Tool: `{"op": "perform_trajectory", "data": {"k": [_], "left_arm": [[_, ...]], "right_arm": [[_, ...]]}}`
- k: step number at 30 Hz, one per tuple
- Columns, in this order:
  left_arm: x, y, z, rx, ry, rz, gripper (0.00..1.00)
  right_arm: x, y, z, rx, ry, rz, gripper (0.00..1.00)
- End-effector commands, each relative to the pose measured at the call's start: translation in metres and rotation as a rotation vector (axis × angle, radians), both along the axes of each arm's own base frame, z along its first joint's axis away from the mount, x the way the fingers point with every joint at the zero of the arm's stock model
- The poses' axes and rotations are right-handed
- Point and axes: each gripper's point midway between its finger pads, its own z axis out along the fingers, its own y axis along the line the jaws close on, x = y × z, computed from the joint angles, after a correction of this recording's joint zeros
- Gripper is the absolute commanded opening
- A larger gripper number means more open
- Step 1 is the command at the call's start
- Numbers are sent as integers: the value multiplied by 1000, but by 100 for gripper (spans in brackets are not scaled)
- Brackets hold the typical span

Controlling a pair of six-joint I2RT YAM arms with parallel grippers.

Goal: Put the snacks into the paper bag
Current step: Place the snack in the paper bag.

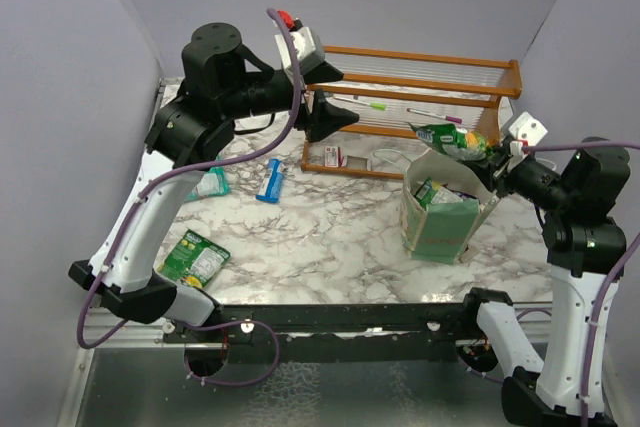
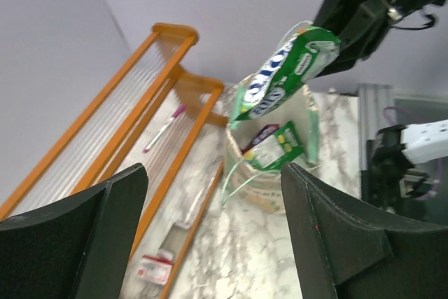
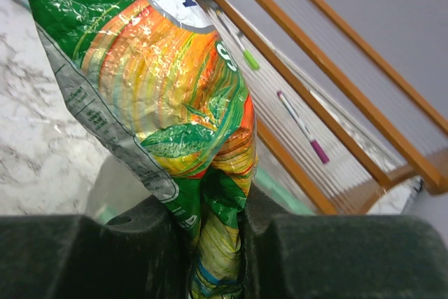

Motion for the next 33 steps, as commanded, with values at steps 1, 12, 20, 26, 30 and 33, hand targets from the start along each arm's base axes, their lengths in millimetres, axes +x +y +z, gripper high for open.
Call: {"op": "perform_trajectory", "data": {"k": [1, 12, 20, 26, 30, 33], "left_arm": [[14, 32, -9, 86, -112, 163, 81], [25, 70, -23, 143, -145, 305, 83], [28, 84, -33, 171, -150, 351, 83], [31, 91, -35, 182, -155, 379, 84], [33, 93, -37, 183, -149, 386, 84], [35, 94, -40, 187, -143, 389, 84]], "right_arm": [[-13, -27, -30, -111, 49, -114, 5], [-17, -54, -58, -241, 174, -191, 8], [-6, -73, -73, -361, 234, -204, 9], [3, -76, -82, -430, 286, -123, 9], [7, -82, -87, -486, 281, -109, 9], [10, -83, -88, -513, 255, -91, 10]]}}
